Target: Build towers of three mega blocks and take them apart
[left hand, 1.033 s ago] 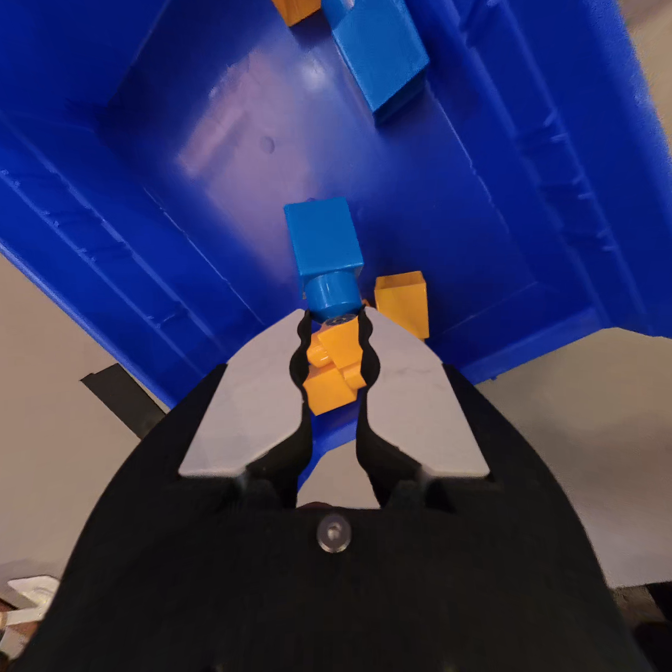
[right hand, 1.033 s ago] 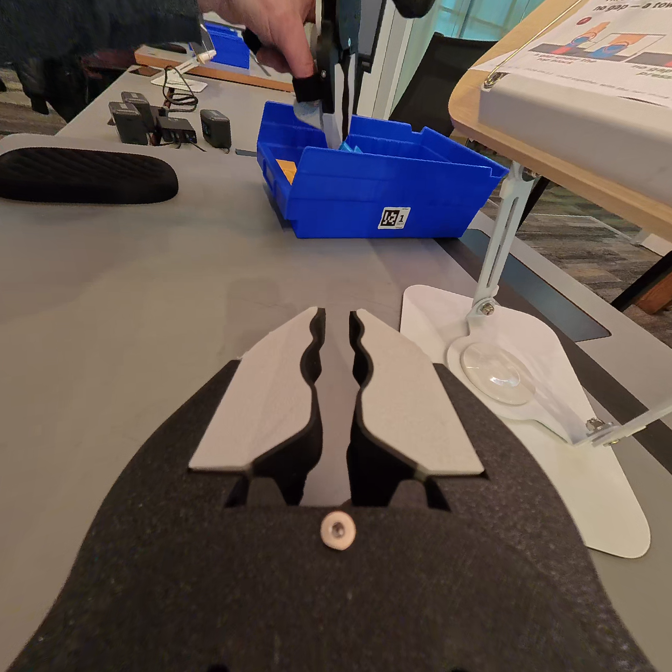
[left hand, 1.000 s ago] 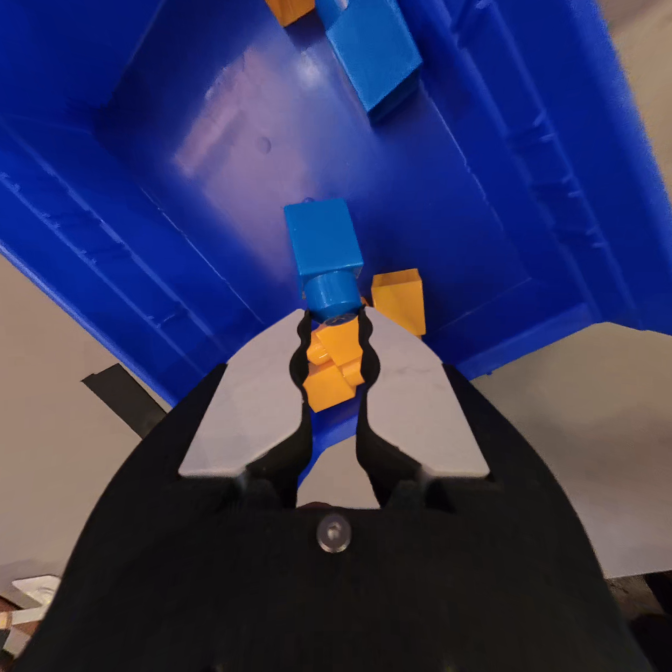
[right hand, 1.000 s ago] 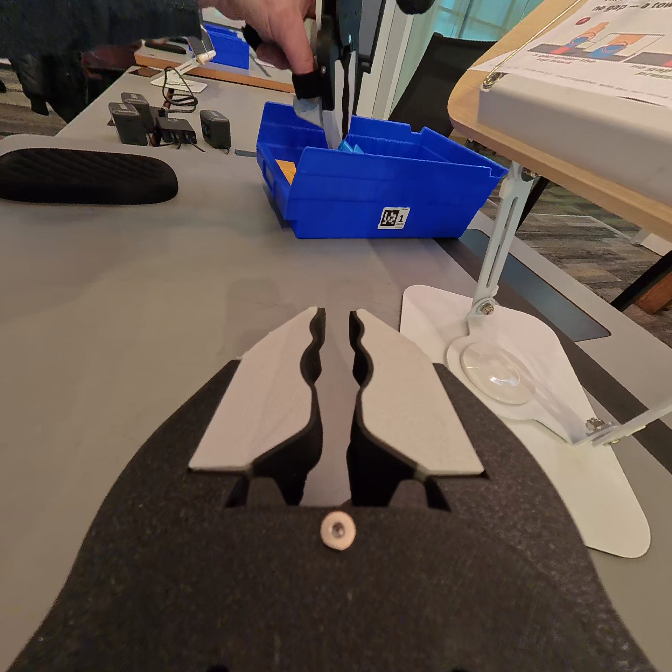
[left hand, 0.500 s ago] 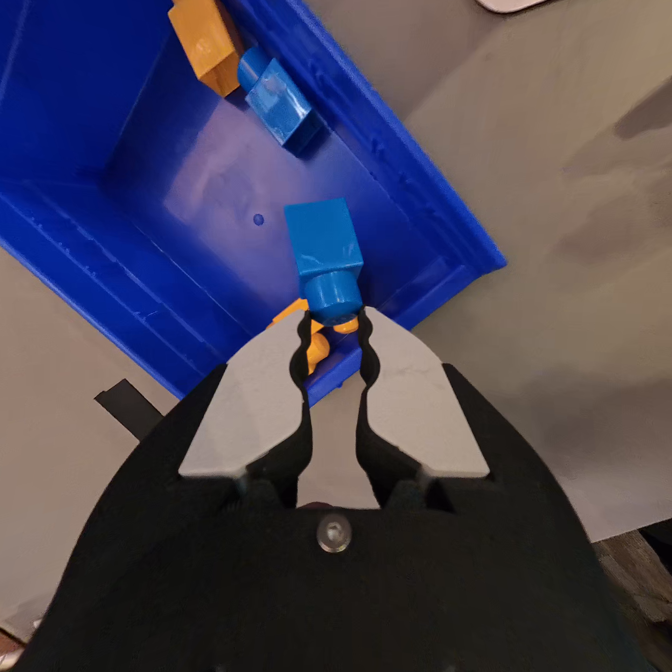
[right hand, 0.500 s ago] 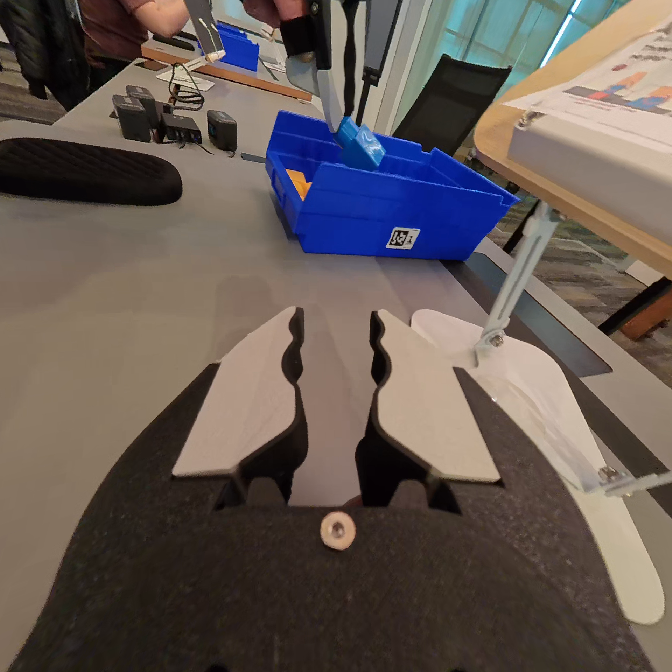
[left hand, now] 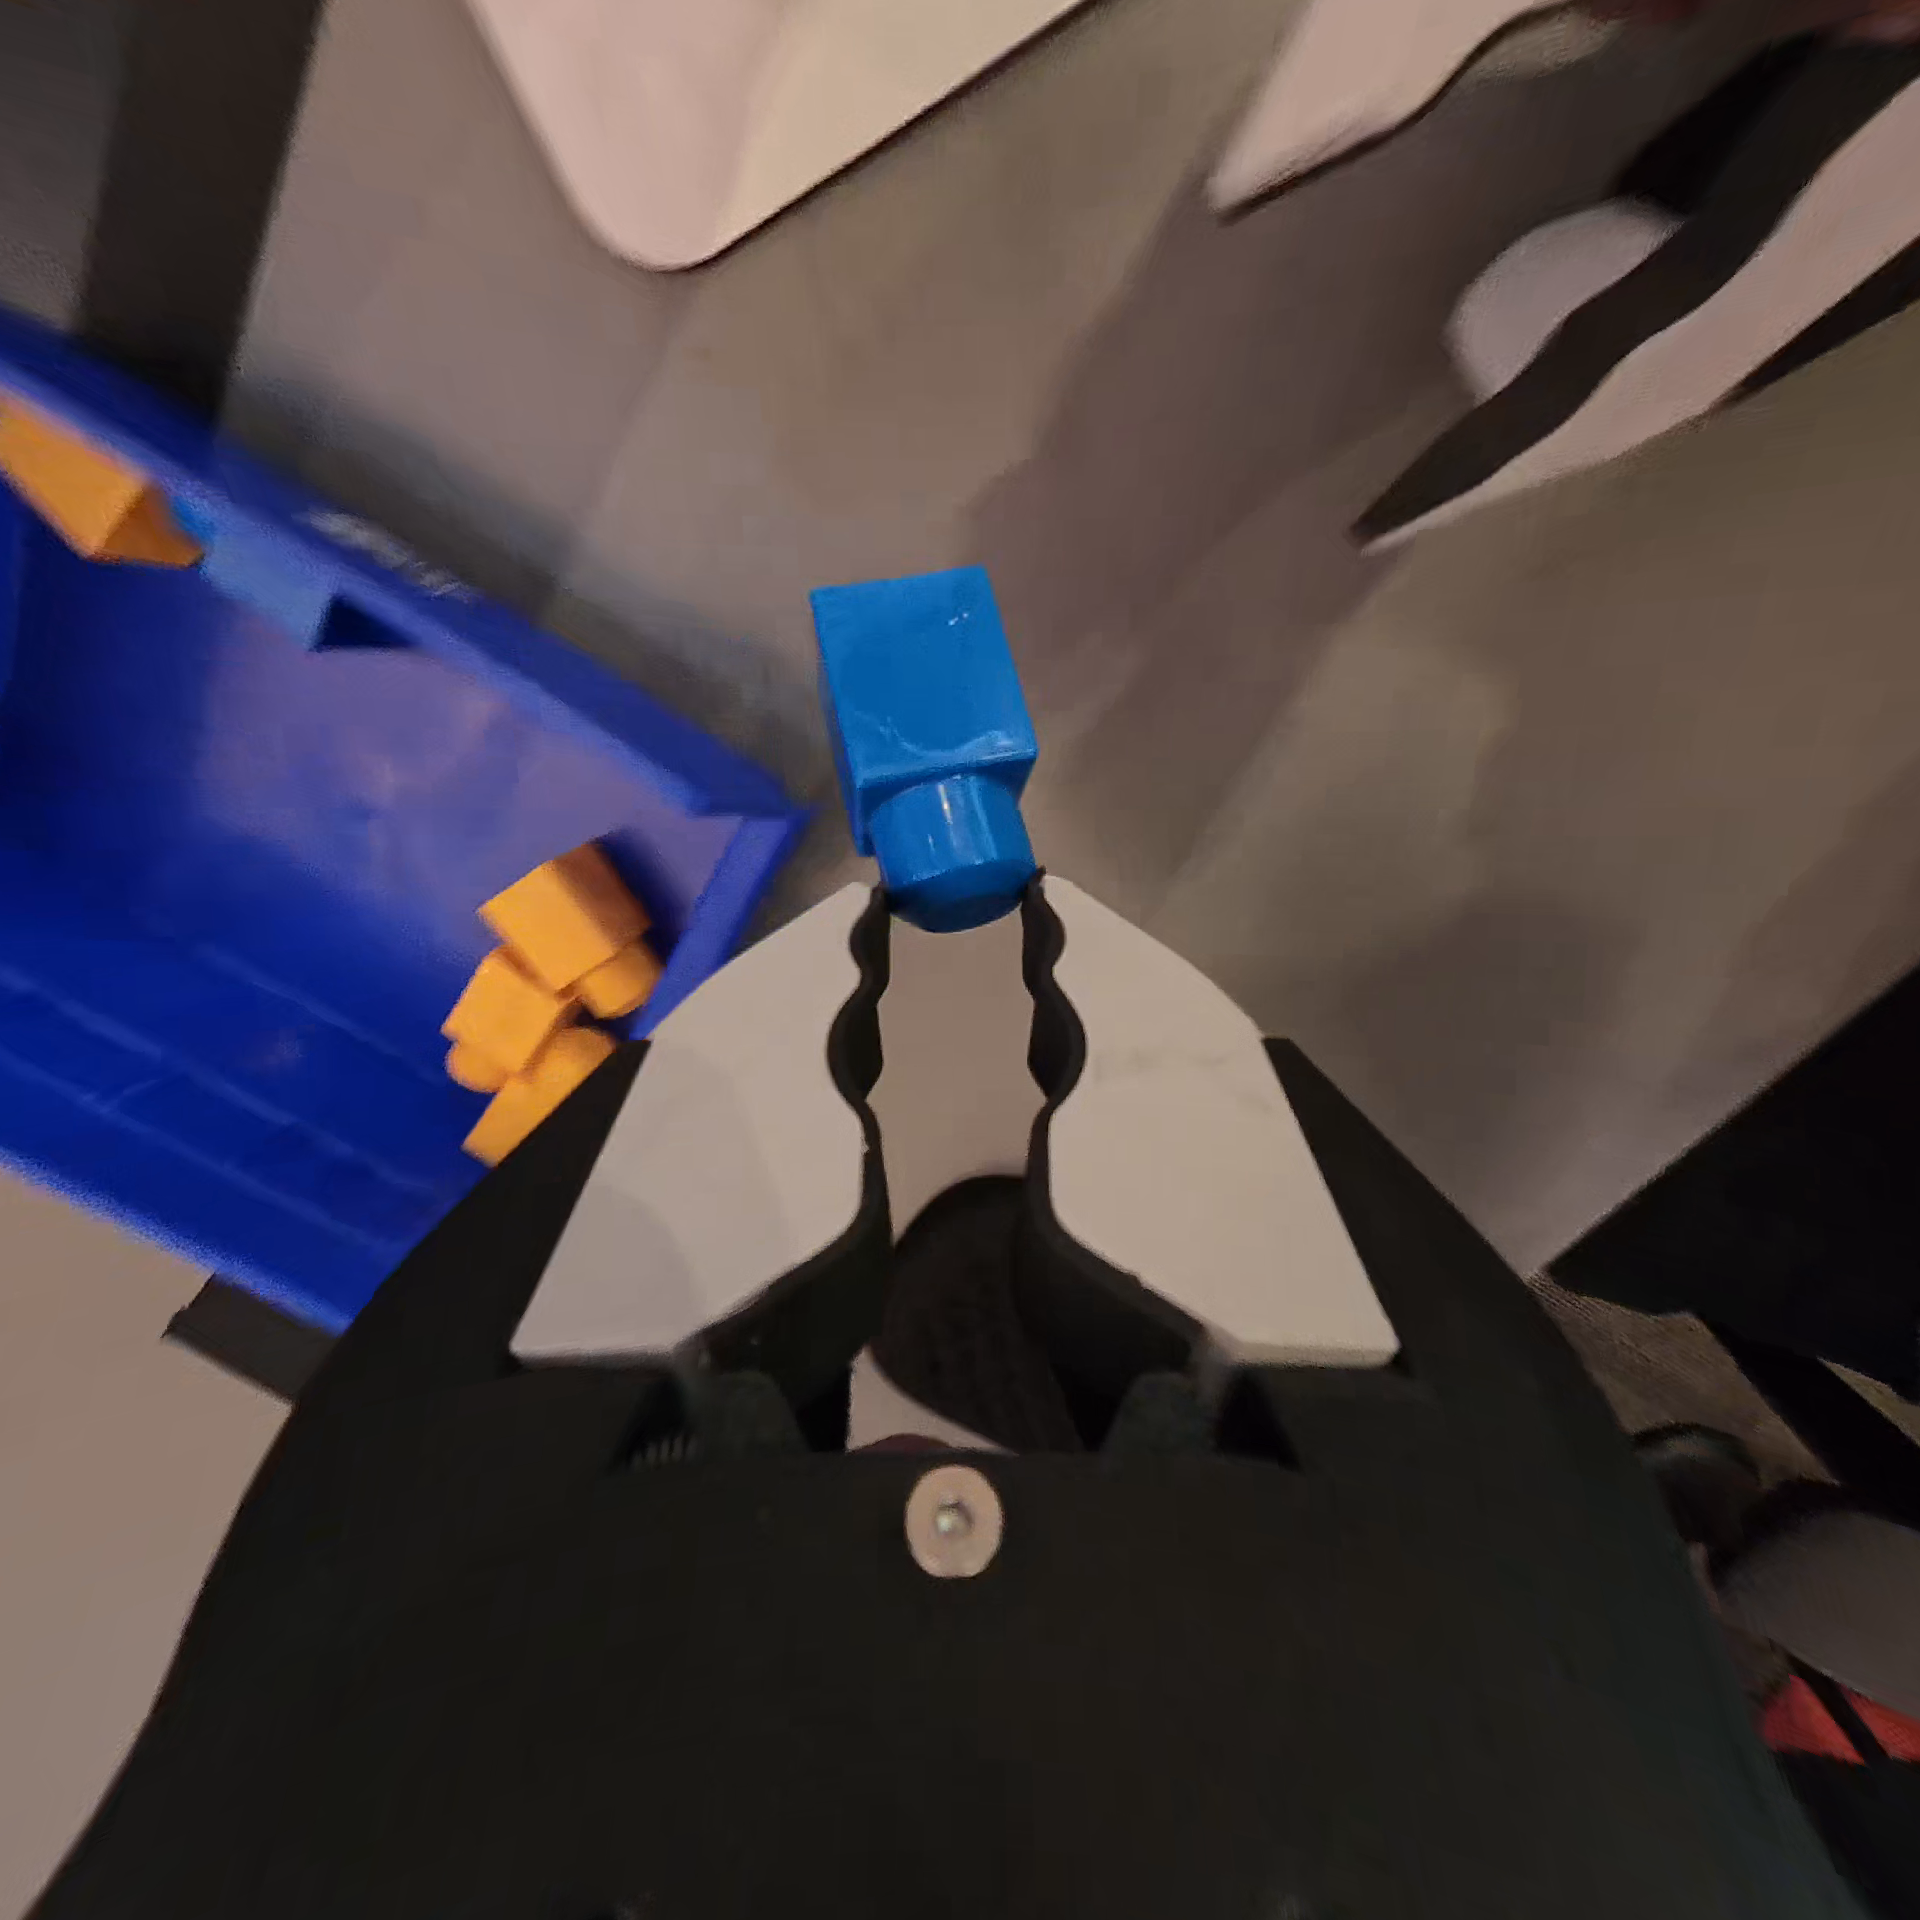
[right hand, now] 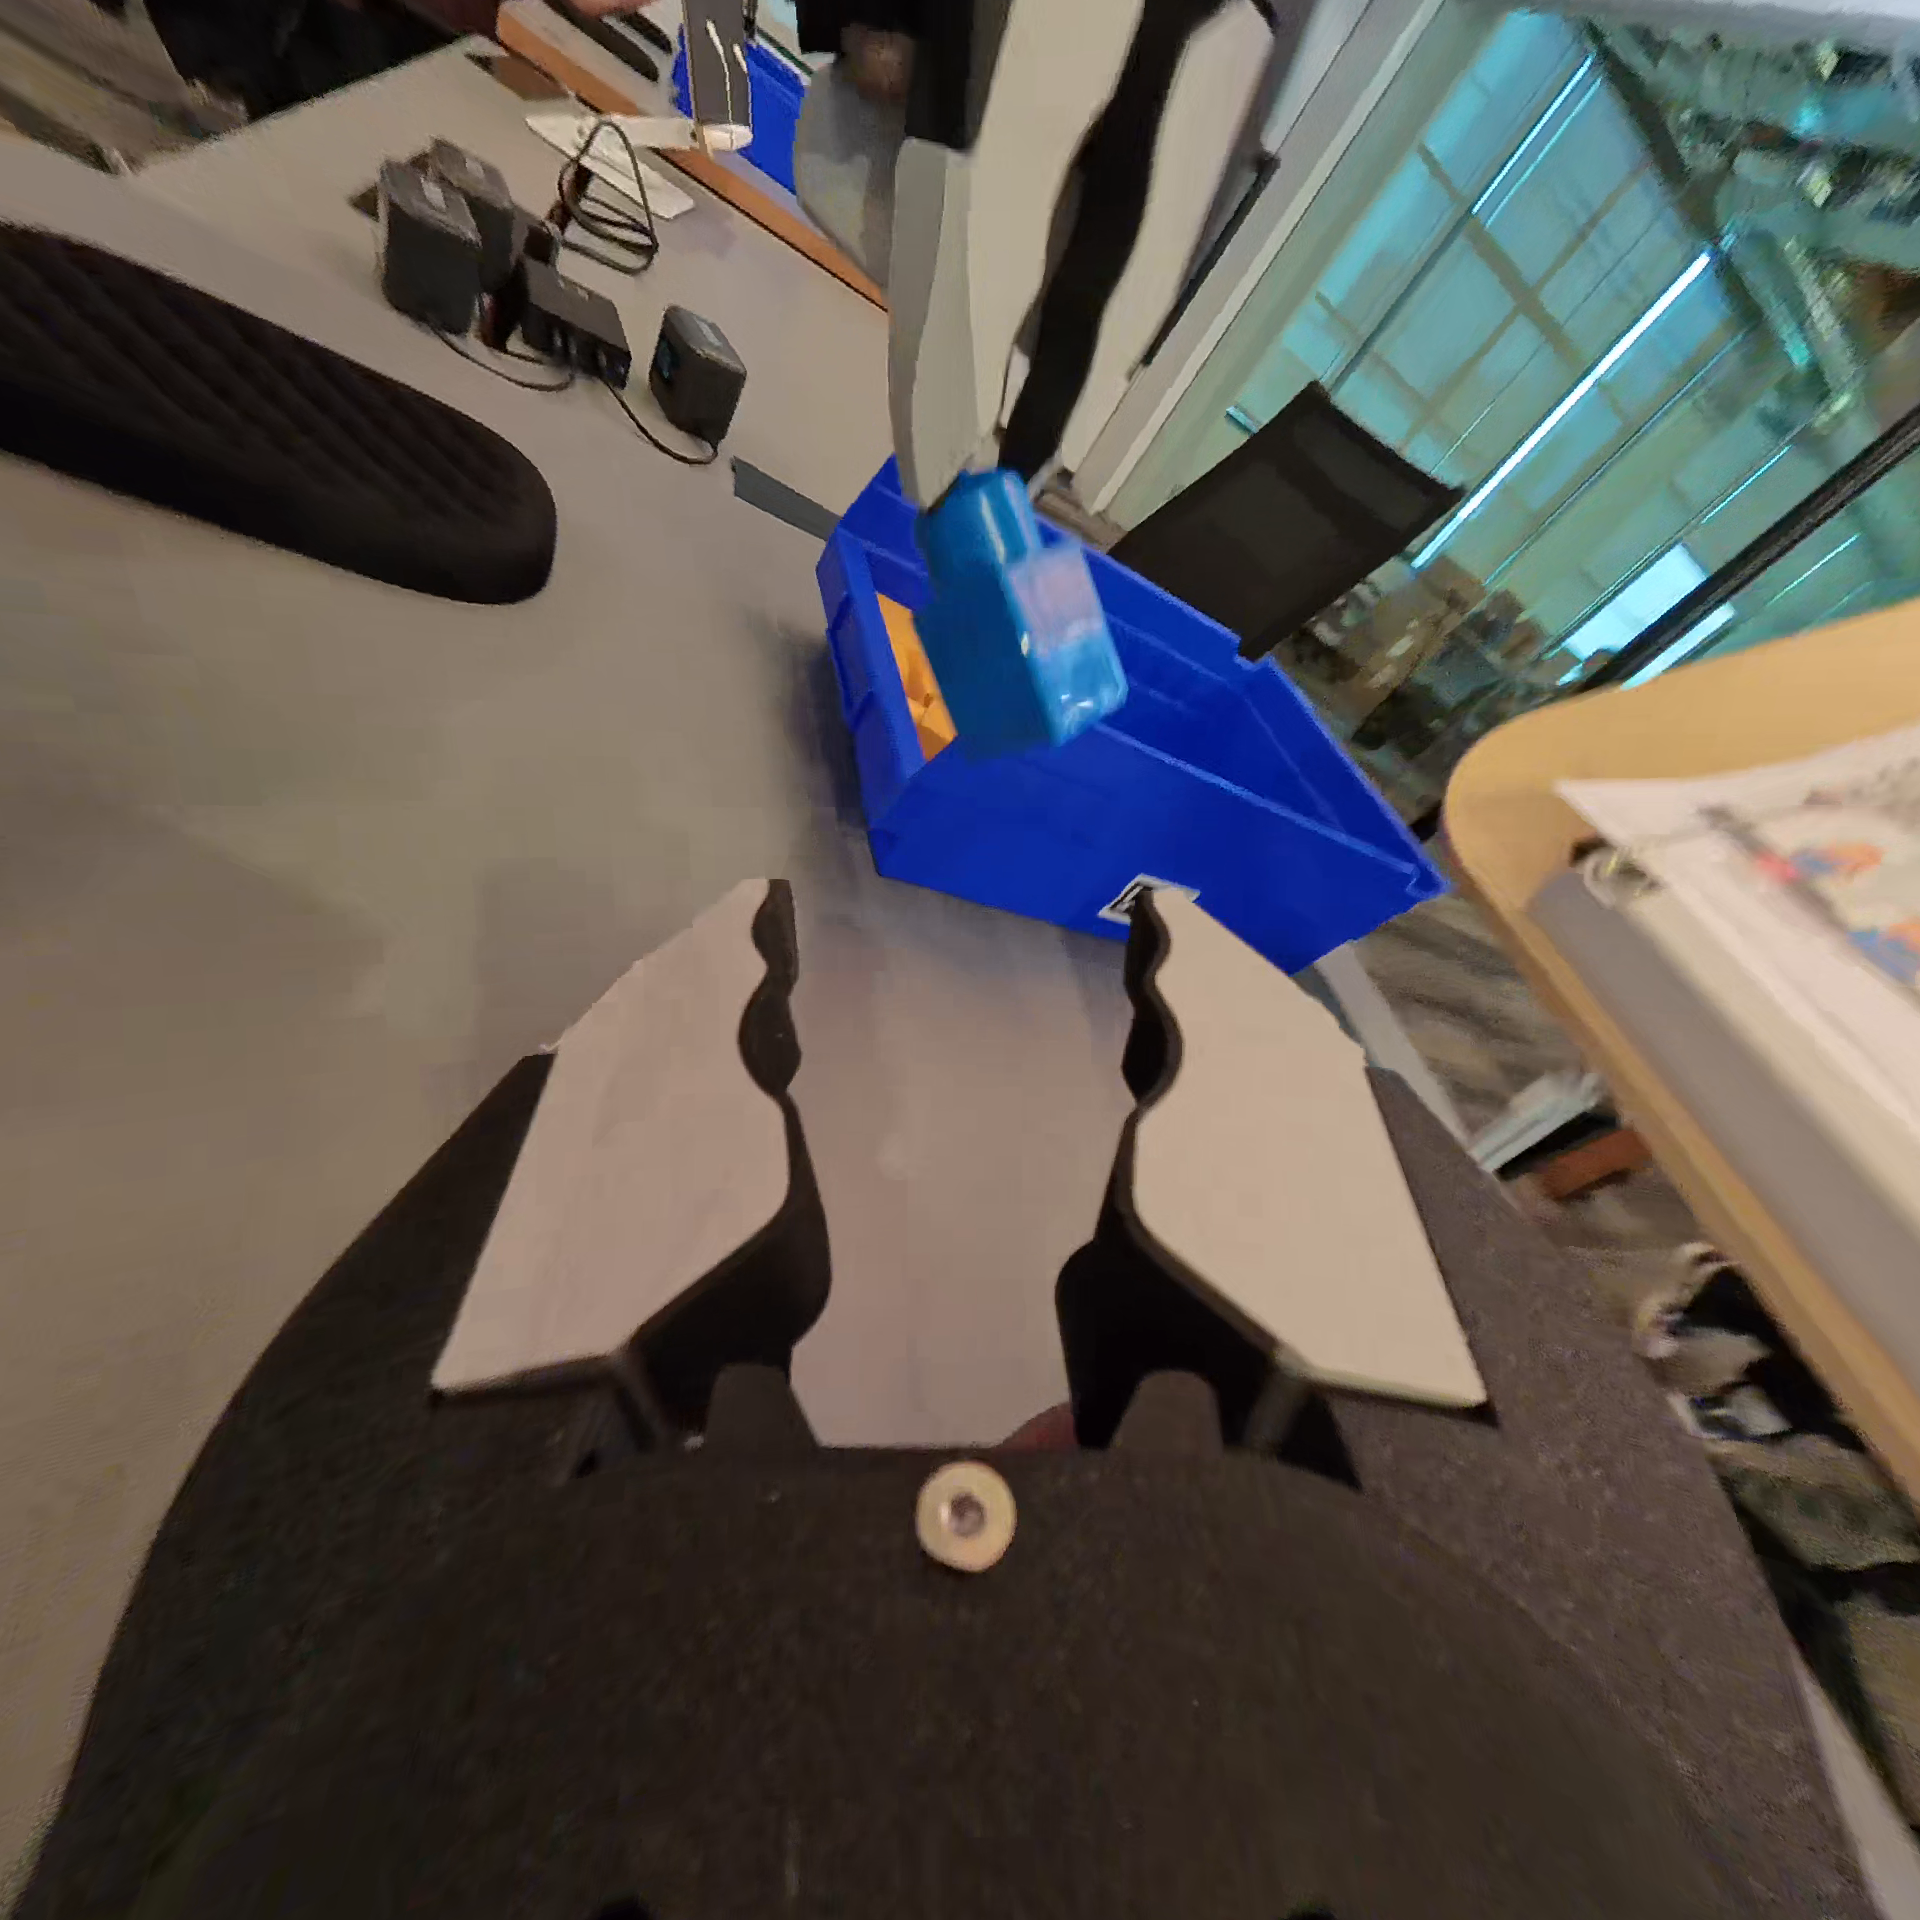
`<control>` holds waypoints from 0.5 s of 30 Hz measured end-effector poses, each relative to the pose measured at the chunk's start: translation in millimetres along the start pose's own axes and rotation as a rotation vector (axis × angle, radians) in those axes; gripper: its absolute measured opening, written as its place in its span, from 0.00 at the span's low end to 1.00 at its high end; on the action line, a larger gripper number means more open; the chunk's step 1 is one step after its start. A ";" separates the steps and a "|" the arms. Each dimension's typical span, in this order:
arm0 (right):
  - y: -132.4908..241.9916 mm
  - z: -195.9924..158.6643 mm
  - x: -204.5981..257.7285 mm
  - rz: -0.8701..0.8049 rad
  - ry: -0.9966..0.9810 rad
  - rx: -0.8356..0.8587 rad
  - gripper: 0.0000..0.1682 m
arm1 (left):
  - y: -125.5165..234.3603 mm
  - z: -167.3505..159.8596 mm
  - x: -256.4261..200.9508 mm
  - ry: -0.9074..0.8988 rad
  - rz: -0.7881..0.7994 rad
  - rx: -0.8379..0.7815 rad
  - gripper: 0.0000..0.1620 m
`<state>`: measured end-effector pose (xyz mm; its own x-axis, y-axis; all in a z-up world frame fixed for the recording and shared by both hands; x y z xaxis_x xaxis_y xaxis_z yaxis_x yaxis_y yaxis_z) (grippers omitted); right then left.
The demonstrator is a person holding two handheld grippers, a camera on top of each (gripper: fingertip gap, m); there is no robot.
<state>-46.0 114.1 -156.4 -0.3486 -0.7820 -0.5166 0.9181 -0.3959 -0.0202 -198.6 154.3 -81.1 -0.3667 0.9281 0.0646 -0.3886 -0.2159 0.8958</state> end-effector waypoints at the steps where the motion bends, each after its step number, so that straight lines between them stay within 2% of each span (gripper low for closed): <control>1: -3.6 3.6 2.1 -0.012 0.046 0.004 0.37 | -5.4 6.0 -11.1 -0.005 -0.034 -0.002 0.15; 6: -12.5 13.0 11.9 -0.096 0.309 0.061 0.38 | -26.0 31.6 -44.4 0.061 -0.182 -0.077 0.15; 8: -12.4 12.0 13.6 -0.124 0.392 0.093 0.35 | -30.6 37.7 -49.4 0.102 -0.235 -0.115 0.15; 10: -11.7 9.5 13.8 -0.139 0.435 0.118 0.29 | -33.4 41.1 -52.9 0.135 -0.283 -0.143 0.15; 15: -8.5 7.0 11.5 -0.154 0.477 0.127 0.24 | -32.3 41.8 -57.2 0.181 -0.345 -0.174 0.15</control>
Point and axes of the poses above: each gripper's, where its closed fingertips meet, y back along the fingers, z out of its top, x = y × z across the jaws, the point moved 6 cm from there along y, back along the fingers, and after that the axes turned 13 degrees about -x, right-handed, at the moved point
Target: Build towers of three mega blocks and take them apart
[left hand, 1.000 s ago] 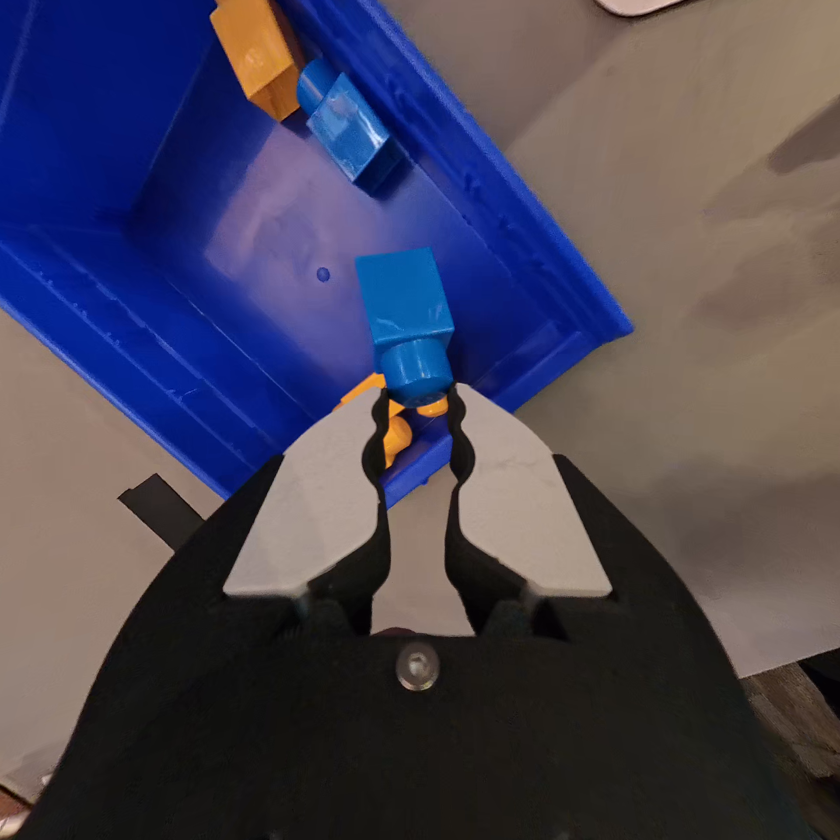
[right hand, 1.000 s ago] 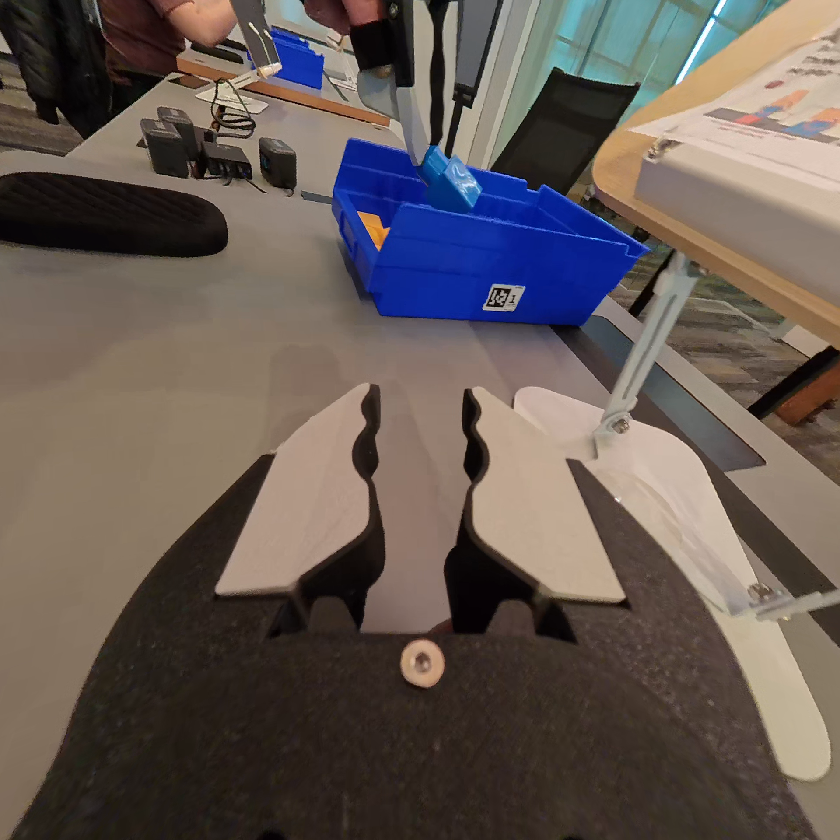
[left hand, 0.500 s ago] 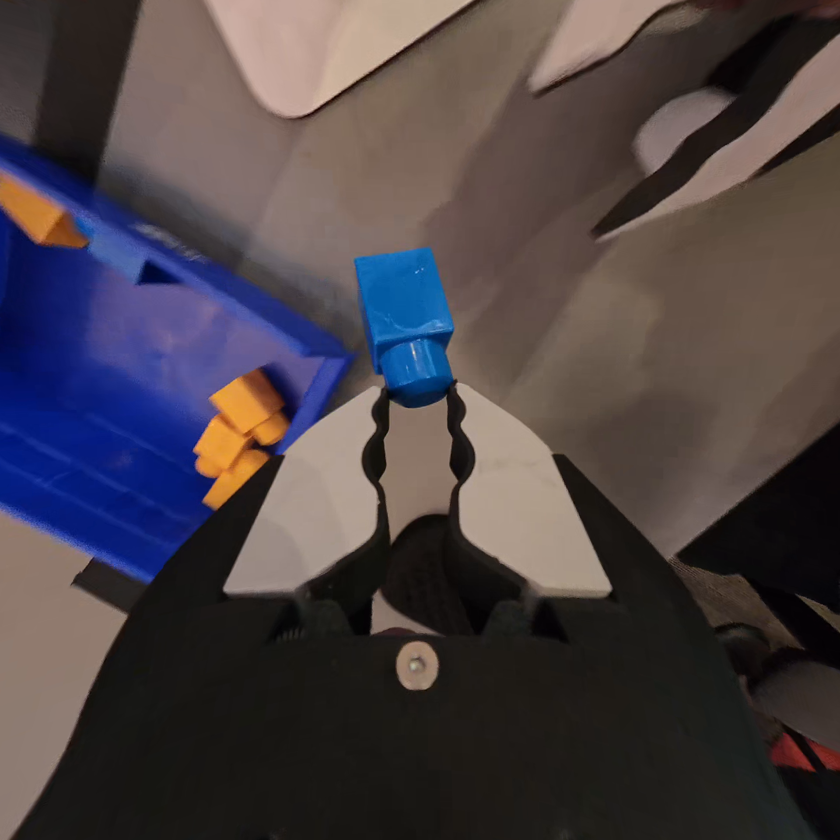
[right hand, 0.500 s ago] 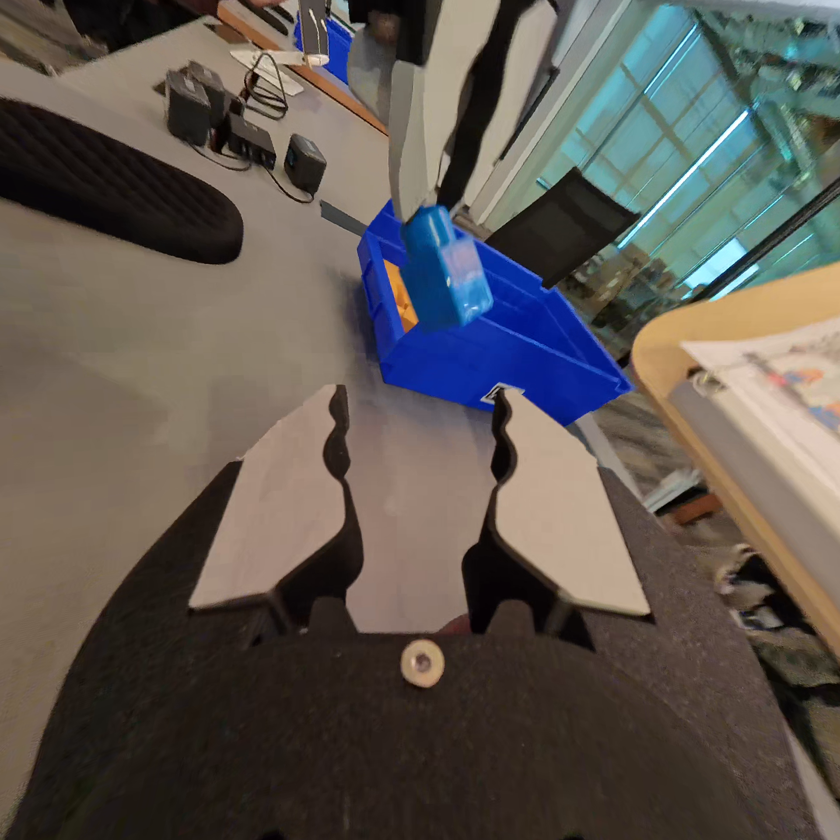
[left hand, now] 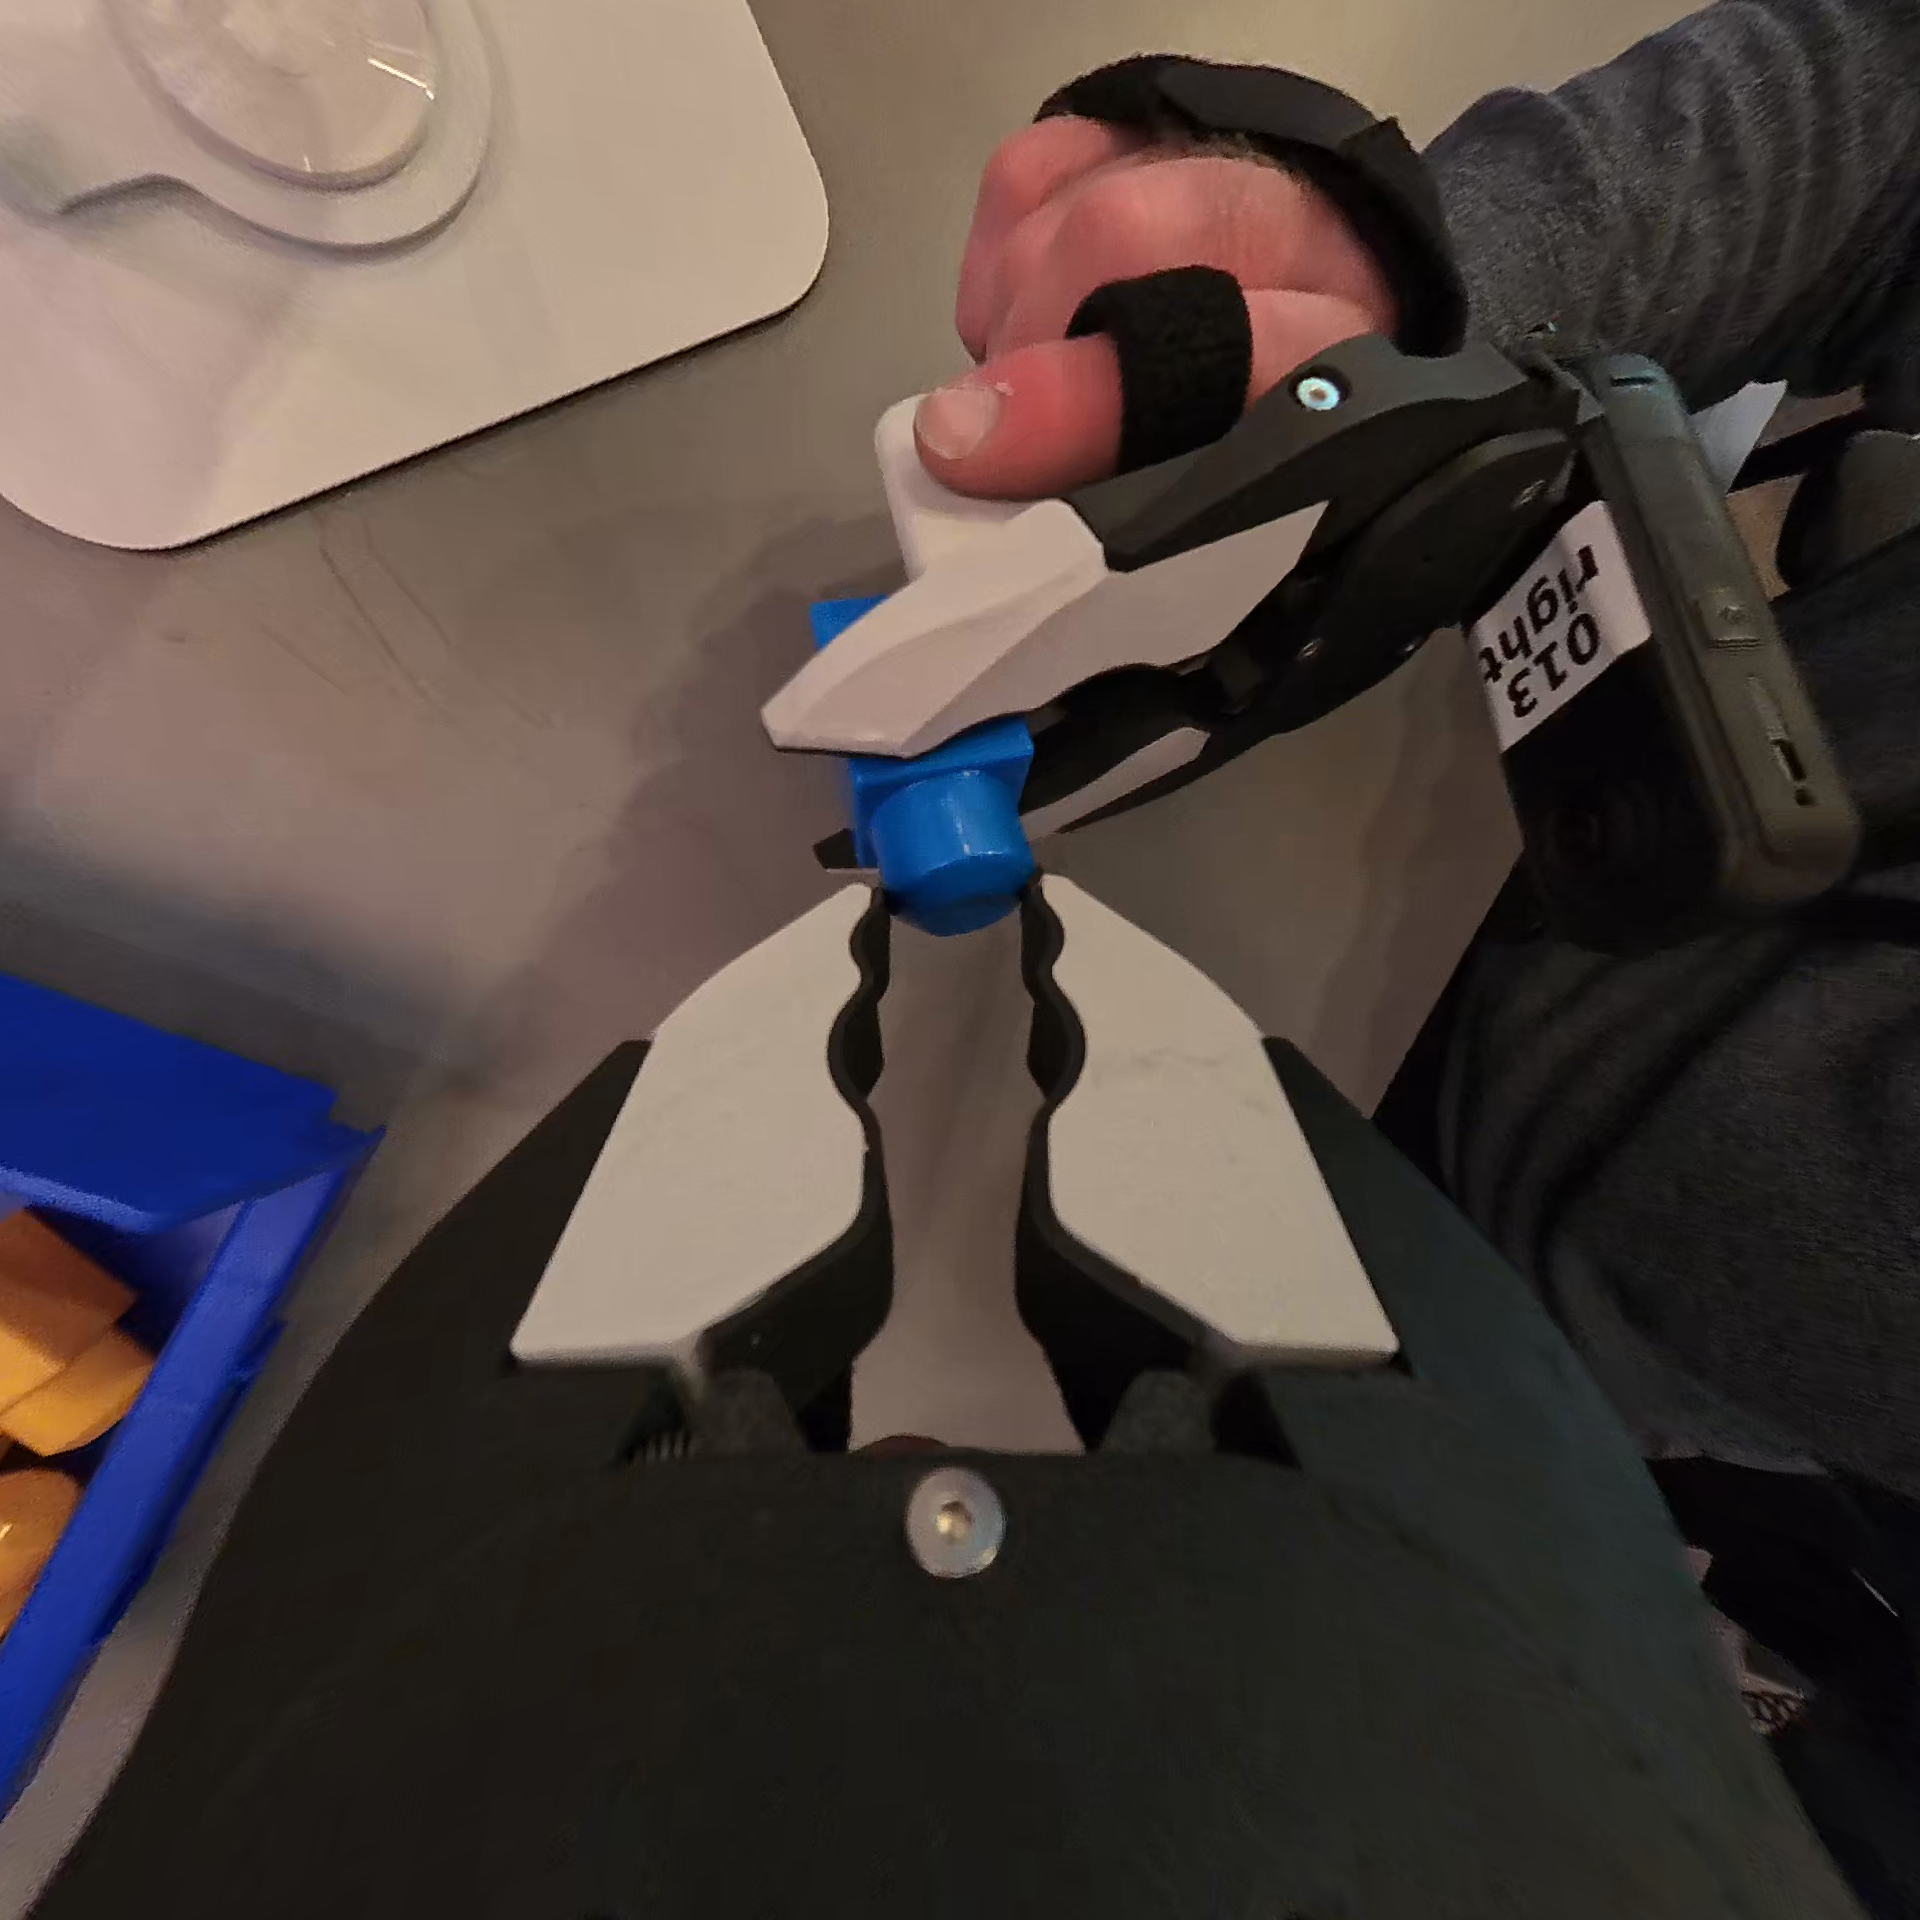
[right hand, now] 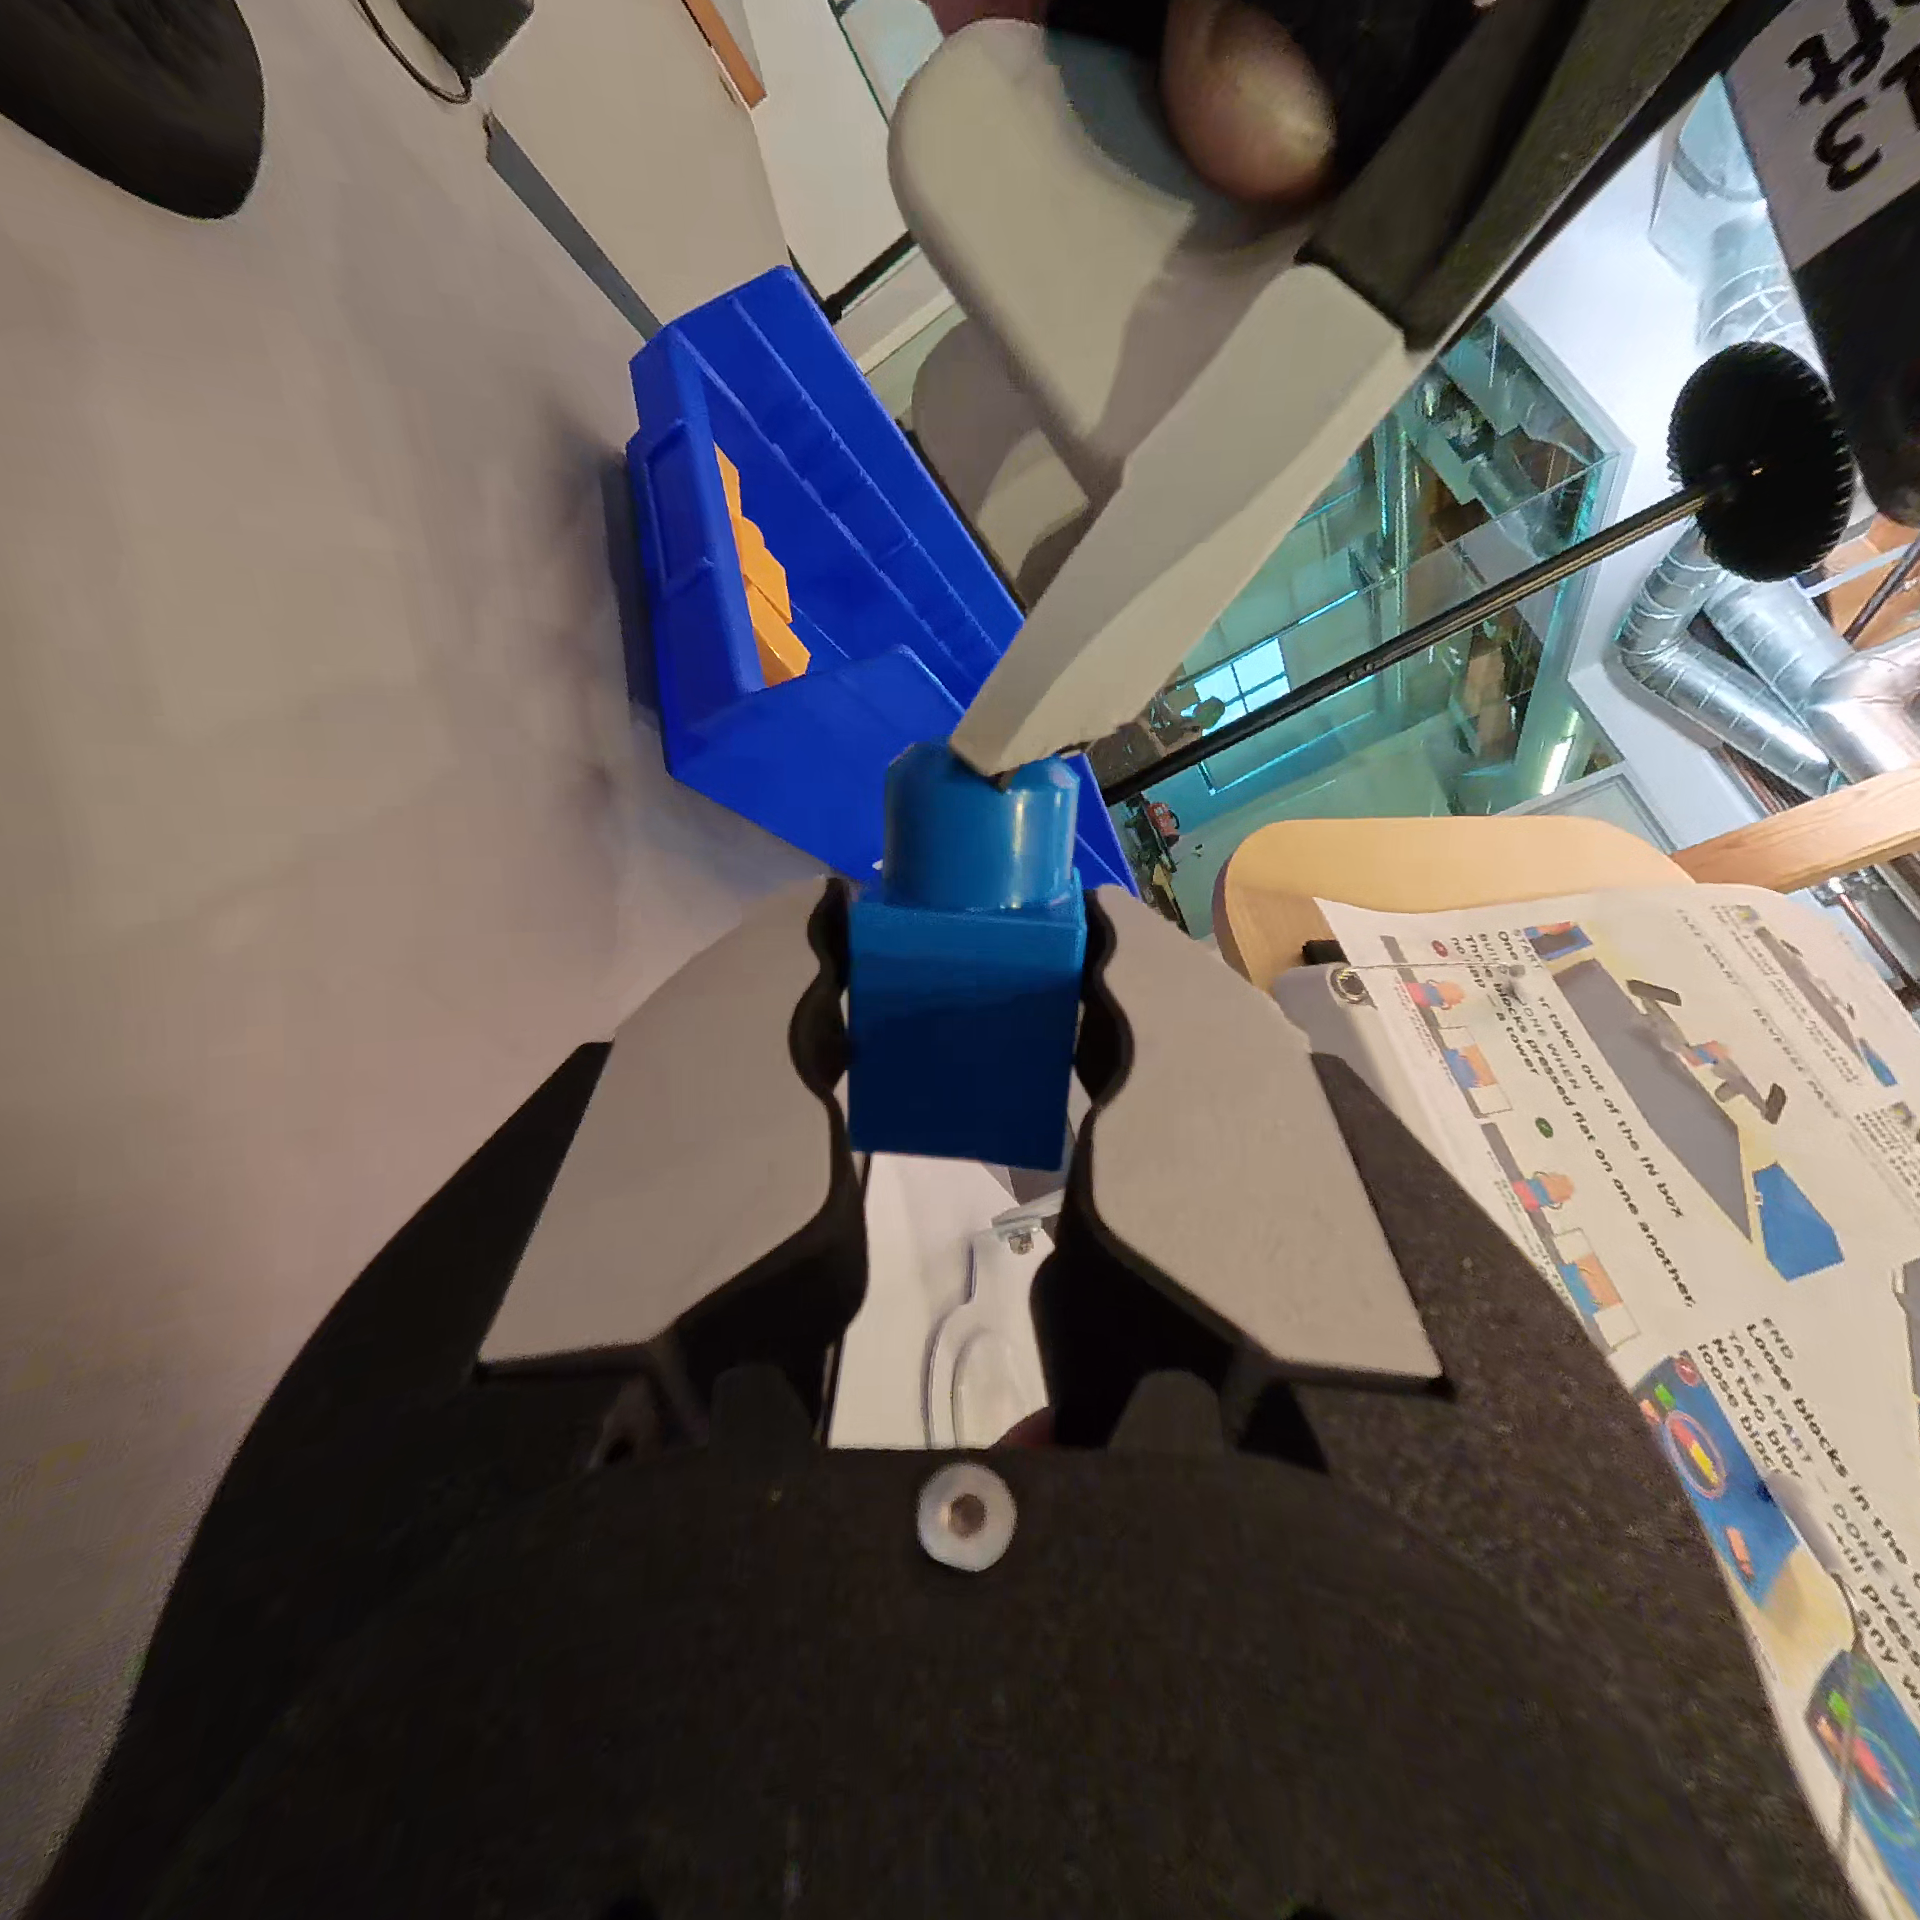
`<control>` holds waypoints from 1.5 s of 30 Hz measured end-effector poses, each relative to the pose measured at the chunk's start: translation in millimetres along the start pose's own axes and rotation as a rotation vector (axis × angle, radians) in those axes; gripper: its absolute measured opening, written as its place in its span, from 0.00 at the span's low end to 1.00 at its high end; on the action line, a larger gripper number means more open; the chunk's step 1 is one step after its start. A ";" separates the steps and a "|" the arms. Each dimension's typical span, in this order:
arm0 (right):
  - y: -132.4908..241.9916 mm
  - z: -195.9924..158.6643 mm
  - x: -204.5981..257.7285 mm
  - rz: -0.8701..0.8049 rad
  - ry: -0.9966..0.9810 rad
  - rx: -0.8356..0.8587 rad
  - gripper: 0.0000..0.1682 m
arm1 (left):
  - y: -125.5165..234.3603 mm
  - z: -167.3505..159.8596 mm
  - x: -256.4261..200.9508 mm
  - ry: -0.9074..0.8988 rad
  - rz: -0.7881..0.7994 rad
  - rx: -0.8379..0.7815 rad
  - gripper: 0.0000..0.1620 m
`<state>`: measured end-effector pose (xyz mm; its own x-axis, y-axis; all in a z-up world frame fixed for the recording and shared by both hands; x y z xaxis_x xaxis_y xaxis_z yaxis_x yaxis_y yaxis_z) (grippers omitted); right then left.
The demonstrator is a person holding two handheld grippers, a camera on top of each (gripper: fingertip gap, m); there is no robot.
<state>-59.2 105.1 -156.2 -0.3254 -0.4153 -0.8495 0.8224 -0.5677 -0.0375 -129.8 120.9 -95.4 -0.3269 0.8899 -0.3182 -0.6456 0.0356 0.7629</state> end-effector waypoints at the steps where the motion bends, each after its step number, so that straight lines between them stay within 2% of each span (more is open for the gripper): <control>1: 0.7 0.6 0.4 0.003 -0.002 -0.008 0.24 | -0.1 -1.1 -0.6 0.003 -0.005 0.002 0.15; 7: 2.1 1.0 4.4 0.025 -0.082 -0.023 0.23 | 7.2 -7.3 -1.6 0.003 -0.023 -0.001 0.11; 11: 4.4 -10.3 11.9 0.060 -0.162 -0.008 0.24 | 33.2 -9.6 20.4 -0.012 0.088 -0.059 0.17; 14: 4.4 -14.1 16.1 0.080 -0.190 -0.007 0.24 | 57.0 -10.8 59.3 -0.014 0.269 -0.104 0.21; 17: 4.3 -20.8 17.2 0.091 -0.236 0.001 0.24 | 75.7 -7.3 104.1 0.059 0.361 -0.218 0.23; 21: 5.9 -32.0 14.6 0.088 -0.289 0.023 0.24 | 85.3 -8.8 170.5 0.119 0.496 -0.273 0.23; 27: 6.5 -40.7 14.6 0.098 -0.342 0.038 0.24 | 59.4 -8.7 251.9 0.226 0.512 -0.276 0.25; 34: 6.1 -44.7 15.9 0.113 -0.384 0.040 0.24 | 19.0 7.3 312.5 0.236 0.546 -0.204 0.27; 38: 6.8 -46.1 15.8 0.117 -0.401 0.039 0.24 | -3.8 14.2 339.3 0.244 0.551 -0.139 0.28; 40: 7.0 -46.5 16.0 0.121 -0.407 0.038 0.24 | -11.7 20.7 346.4 0.278 0.518 -0.157 0.32; 45: 7.3 -46.8 15.7 0.124 -0.418 0.034 0.24 | -12.6 29.5 354.8 0.319 0.490 -0.095 0.27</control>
Point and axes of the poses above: each gripper's, where its closed fingertips meet, y back along the fingers, z out of its top, x = y × z across the jaws, the point moved 6 cm from there along y, back along the fingers, and after that the axes turned 13 degrees about -x, right-handed, at the moved point
